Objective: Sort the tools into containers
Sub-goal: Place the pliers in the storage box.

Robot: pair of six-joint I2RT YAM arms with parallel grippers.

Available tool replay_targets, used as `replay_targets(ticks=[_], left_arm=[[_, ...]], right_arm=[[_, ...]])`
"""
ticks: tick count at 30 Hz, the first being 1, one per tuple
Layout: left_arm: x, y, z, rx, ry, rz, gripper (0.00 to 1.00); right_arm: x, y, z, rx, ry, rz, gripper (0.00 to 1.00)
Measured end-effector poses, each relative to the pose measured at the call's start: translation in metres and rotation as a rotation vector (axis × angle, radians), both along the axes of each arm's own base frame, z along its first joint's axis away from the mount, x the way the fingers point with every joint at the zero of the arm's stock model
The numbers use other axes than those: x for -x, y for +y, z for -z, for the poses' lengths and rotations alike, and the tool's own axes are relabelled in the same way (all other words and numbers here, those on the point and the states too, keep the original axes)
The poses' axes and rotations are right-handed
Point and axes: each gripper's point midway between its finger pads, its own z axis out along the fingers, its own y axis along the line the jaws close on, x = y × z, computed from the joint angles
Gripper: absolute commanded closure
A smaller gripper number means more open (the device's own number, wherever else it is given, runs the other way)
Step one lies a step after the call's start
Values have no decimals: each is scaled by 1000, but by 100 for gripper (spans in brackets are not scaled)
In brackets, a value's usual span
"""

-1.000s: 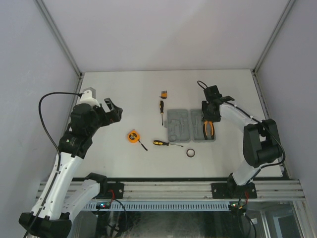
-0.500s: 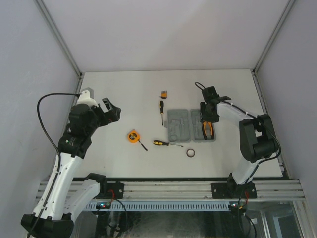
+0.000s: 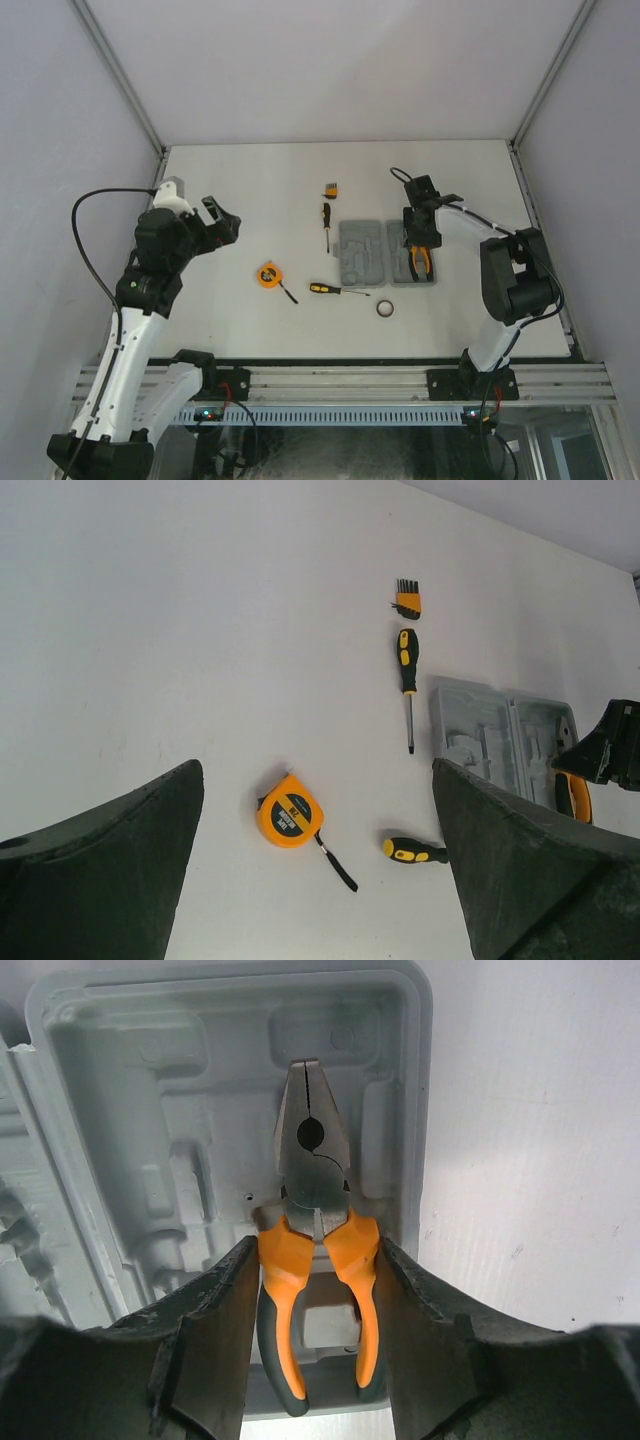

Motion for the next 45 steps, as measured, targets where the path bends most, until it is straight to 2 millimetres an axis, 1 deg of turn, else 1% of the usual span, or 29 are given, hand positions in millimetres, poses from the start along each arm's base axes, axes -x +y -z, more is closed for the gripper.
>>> replay_targets(ticks=[4,8,10,15,20,27,32,36,40,45], left_arm=[[-1,1,1,6,4,-1,2],[-2,2,3,14,14,1,2],[-3,3,4,17,19,0,3],[-4,3,6,29,23,2,3],[-4,5,12,31,37,-1,3],[-4,4,12,37,39,5,3],[-4,4,12,40,41,9,4],[-6,3,13,42,46,11,4],[-7,3,14,45,50,16,4],[-6,2,14,49,50,20,5]], right_arm=[[0,0,0,2,0,-1,44],[1,-1,-6,6,-12,1,41],[1,-1,-10,5,-15,1,44],[2,0,-14,7,-13,-4,55],[9,3,-17,5,3,-18,59],[19,4,-15,12,38,-29,69],[23,4,-15,14,48,-33,74],[30,1,-19,18,42,-31,77],[34,-3,-24,32,32,-25,83],[41,-8,-19,42,49,-20,87]])
